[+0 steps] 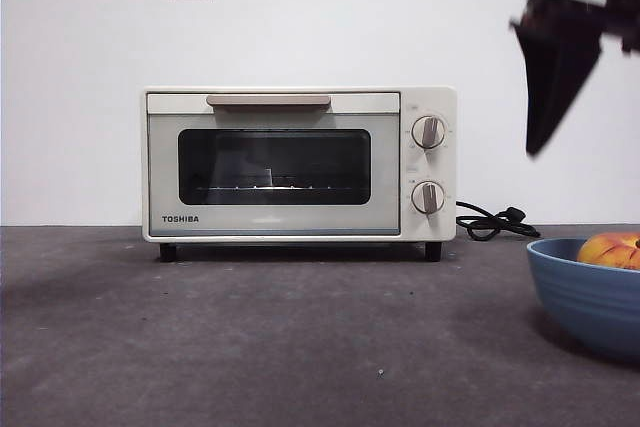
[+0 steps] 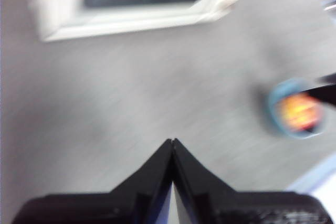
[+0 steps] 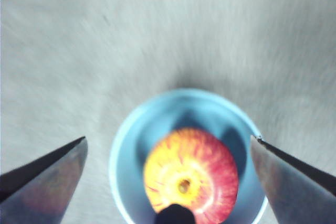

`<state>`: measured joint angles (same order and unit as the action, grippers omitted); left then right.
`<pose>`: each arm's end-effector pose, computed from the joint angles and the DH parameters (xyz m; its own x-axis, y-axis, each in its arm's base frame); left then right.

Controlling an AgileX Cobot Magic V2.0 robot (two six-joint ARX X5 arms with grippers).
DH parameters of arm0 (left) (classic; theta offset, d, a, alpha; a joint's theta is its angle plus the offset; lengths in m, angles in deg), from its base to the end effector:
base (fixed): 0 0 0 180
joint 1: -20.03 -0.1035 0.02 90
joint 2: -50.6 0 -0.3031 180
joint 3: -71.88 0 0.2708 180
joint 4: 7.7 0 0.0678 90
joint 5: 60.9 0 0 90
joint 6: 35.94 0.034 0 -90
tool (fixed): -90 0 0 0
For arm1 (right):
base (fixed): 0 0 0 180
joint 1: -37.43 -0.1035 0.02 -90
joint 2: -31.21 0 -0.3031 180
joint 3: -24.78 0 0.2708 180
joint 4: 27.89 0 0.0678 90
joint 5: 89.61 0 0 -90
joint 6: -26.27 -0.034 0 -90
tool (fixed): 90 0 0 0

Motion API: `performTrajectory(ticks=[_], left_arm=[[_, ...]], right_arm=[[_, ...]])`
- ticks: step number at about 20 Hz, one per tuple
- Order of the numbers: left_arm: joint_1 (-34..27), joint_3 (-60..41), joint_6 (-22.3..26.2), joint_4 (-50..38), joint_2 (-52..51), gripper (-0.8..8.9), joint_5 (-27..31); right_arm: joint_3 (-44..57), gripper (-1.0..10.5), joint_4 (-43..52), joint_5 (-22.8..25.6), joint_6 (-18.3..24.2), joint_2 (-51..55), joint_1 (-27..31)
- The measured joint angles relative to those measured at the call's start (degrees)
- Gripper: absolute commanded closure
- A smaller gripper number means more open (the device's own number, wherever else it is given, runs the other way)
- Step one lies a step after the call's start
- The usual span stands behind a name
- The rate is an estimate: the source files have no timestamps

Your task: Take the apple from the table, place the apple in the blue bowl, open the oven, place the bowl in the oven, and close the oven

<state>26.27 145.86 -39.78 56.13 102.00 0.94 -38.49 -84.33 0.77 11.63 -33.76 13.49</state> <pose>0.1518 -0.0327 0.3799 0.6076 -0.5412 -0.5813 0.4036 0.8408 -0.3608 0.1977 0.0875 0.2836 0.4851 0.2081 -0.8493 -0.1933 0.9728 0.1280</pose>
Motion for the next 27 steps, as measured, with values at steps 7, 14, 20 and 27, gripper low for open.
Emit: performTrajectory(ticks=[7, 14, 20, 27], left_arm=[[0.2, 0.0, -7.2, -23.3, 14.2, 8.19, -11.6], [3.1, 12.7, -6.7, -30.8, 32.9, 8.19, -11.9], [5.9, 22.3, -4.8, -31.1, 42.7, 8.19, -7.0], [6.8, 23.7, -3.9, -32.5, 46.5, 8.19, -1.3]], right_arm=[[-5.1, 9.7, -6.8, 0.1, -0.6, 14.6, 0.0], [-5.1, 9.6, -13.1, 0.2, -3.8, 28.1, 0.0], [-5.1, 9.6, -16.2, 1.4, -7.3, 32.9, 0.0], [-5.1, 9.6, -16.8, 1.4, -10.5, 36.5, 0.0]])
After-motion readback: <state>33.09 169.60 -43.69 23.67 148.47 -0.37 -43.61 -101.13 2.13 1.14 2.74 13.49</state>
